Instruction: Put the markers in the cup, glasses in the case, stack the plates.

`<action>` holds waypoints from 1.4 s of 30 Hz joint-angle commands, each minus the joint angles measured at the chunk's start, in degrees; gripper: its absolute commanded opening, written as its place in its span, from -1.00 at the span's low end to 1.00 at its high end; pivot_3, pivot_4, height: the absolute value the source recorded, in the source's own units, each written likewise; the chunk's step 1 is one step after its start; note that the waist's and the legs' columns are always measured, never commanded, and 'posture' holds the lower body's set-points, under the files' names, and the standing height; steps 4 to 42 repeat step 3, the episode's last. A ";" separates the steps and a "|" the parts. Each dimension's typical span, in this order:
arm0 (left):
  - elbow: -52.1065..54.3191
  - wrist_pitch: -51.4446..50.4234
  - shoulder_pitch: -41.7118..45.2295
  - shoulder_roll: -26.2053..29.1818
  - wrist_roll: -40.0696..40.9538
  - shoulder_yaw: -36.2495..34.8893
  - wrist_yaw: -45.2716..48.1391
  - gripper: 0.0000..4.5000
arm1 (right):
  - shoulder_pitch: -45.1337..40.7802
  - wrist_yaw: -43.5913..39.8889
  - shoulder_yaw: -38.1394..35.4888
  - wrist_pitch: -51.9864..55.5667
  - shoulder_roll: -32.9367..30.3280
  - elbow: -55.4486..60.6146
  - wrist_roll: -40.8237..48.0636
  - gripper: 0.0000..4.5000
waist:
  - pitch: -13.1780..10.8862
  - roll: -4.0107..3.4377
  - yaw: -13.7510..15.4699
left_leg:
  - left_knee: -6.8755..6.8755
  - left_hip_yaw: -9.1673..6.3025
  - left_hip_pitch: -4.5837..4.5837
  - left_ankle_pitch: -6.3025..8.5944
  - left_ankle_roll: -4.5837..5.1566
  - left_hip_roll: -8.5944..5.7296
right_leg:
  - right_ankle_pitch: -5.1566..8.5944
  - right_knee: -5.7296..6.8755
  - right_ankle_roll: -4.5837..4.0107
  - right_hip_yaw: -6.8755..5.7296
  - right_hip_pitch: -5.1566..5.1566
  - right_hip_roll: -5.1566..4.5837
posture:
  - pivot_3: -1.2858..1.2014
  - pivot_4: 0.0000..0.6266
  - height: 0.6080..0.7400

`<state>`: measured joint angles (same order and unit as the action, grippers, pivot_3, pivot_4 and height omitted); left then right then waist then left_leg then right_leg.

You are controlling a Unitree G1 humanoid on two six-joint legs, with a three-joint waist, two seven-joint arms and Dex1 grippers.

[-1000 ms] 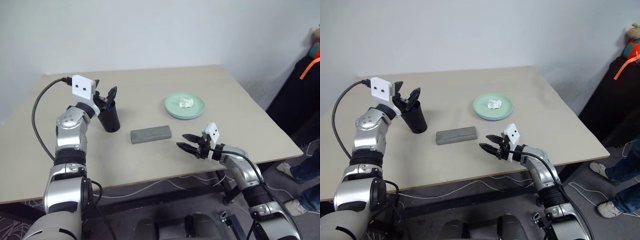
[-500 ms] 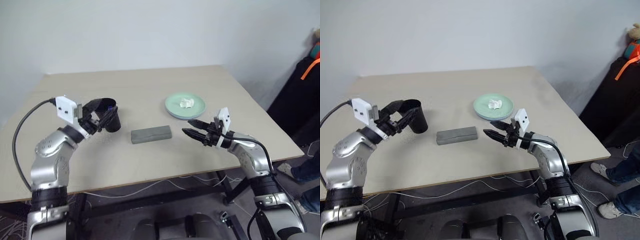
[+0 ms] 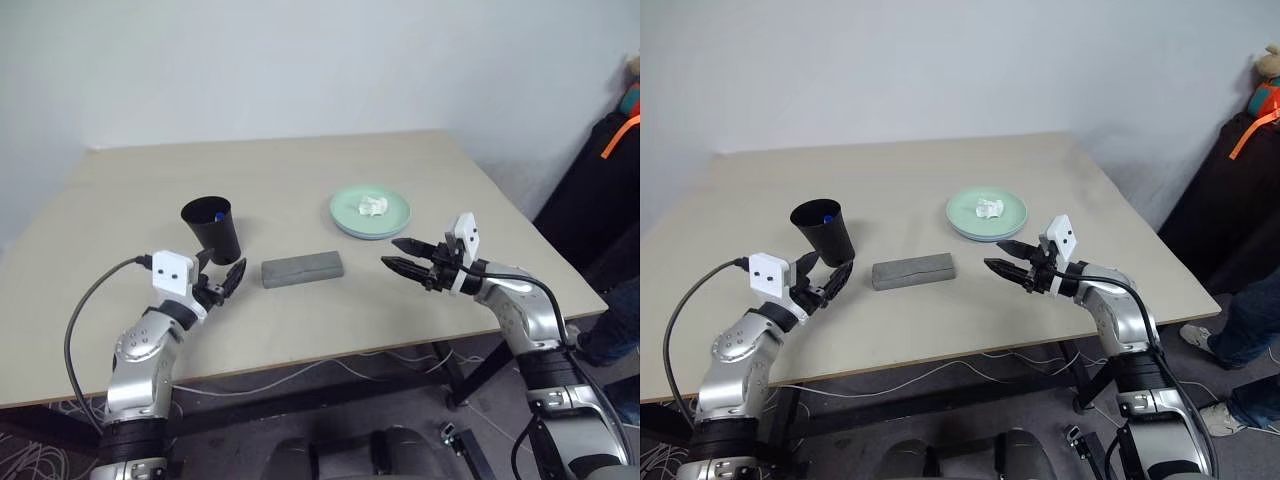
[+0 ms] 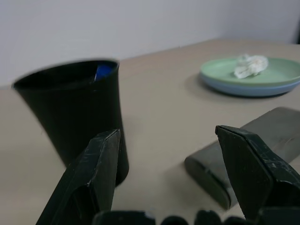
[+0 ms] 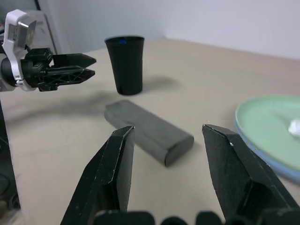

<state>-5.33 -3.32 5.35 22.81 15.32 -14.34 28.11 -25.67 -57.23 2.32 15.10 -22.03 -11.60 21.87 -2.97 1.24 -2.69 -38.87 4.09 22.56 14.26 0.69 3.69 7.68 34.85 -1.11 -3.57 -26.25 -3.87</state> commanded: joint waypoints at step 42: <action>0.51 3.55 -0.92 -2.86 -2.15 0.61 -3.69 0.53 | -1.07 -0.46 -1.06 1.03 -1.34 2.58 0.85 0.11 | 0.00 0.00 0.00 | -0.01 0.00 -0.02 0.00 0.00 0.00 | 0.00 0.01 0.00 0.00 0.01 -0.01 | 0.03 -1.00 1.00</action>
